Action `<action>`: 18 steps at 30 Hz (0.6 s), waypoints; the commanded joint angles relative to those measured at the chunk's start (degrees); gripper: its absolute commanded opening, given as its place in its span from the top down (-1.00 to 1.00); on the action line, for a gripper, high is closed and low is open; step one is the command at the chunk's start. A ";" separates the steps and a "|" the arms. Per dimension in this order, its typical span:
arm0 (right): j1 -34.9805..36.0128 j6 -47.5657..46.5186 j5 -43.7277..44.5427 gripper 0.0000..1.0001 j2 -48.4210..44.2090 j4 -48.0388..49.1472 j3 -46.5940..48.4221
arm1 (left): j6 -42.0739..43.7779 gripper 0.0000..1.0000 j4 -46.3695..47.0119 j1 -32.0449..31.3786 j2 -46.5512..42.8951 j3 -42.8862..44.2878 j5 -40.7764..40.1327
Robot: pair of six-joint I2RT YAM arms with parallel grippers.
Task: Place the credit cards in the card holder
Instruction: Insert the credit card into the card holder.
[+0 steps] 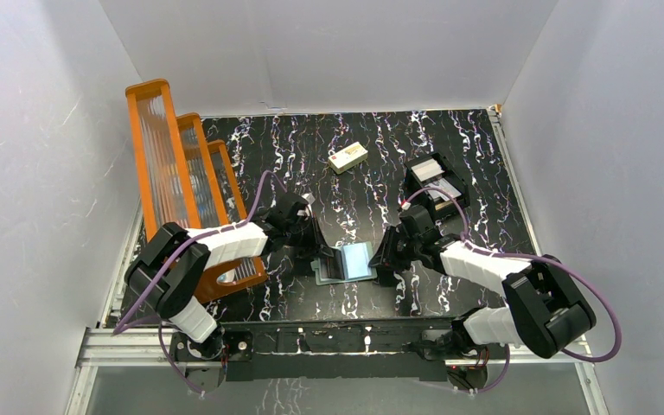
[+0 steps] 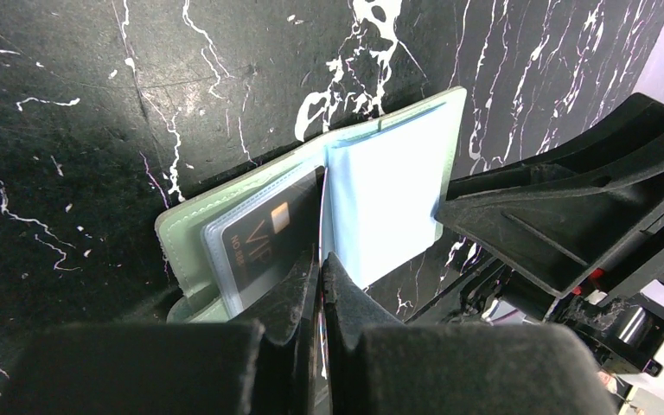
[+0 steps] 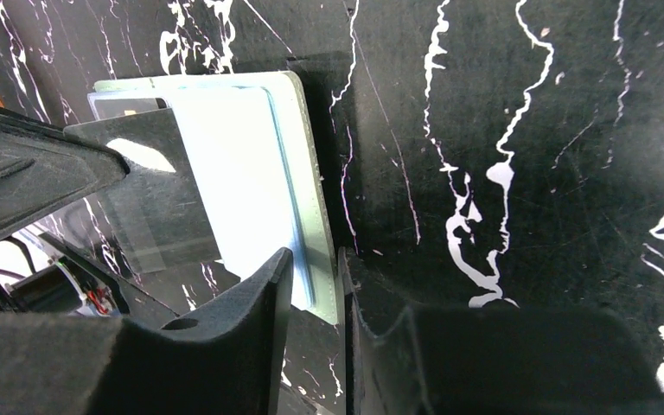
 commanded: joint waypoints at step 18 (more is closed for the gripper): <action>2.23 0.99 6.39 0.28 -3.08 -4.02 0.49 | 3.37 1.00 -7.50 0.11 -2.08 6.44 0.85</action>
